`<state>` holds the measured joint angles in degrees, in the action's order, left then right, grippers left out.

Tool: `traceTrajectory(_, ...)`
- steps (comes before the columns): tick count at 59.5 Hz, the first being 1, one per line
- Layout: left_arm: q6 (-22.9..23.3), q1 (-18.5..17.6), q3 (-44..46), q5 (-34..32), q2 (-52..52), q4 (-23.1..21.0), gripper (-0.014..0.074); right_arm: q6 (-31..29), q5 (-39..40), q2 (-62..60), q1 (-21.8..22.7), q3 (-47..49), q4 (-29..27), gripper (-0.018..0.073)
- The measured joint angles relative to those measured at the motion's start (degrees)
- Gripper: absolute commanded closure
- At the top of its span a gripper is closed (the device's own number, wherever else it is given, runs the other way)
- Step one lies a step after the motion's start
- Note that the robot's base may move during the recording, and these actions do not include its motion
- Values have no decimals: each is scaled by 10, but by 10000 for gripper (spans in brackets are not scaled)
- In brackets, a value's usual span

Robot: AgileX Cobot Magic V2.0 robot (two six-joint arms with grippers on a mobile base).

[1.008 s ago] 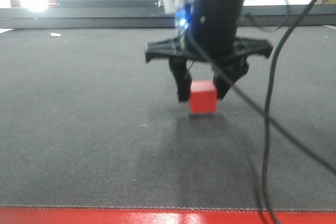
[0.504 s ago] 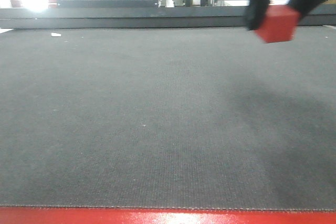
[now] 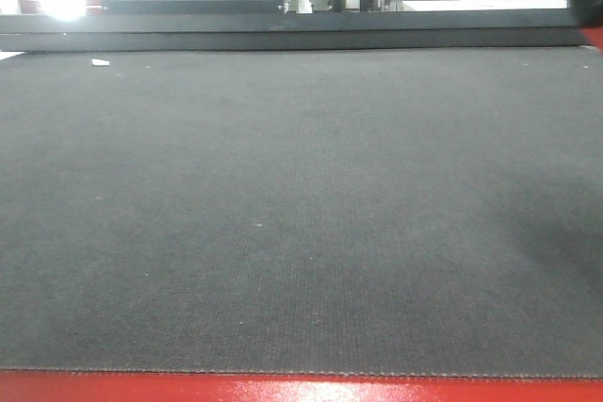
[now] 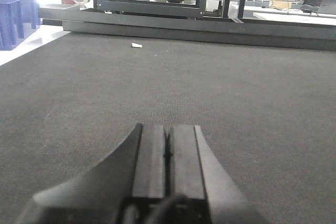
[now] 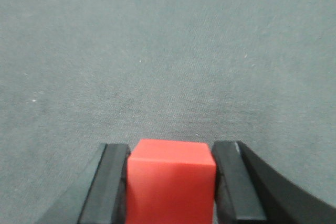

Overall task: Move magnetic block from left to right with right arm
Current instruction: 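Lift the red cube with the right gripper and raise it, then hold the red cube in the right gripper while stationary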

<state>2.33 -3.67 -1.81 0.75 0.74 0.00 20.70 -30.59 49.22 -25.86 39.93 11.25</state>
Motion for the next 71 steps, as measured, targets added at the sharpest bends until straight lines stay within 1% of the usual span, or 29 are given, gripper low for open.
traceTrajectory(8,0,0,0,0,0,0,713,0,1,-70,0,-26,11,303)
traceTrajectory(21,0,0,0,0,0,0,713,-1,-1,-196,0,-32,39,303)
traceTrajectory(38,0,0,0,0,0,0,713,-2,-1,-322,0,-32,45,303)
traceTrajectory(47,0,0,0,0,0,0,713,-2,1,-342,0,-32,45,303)
traceTrajectory(71,0,0,0,0,0,0,713,-2,1,-342,0,-32,45,303)
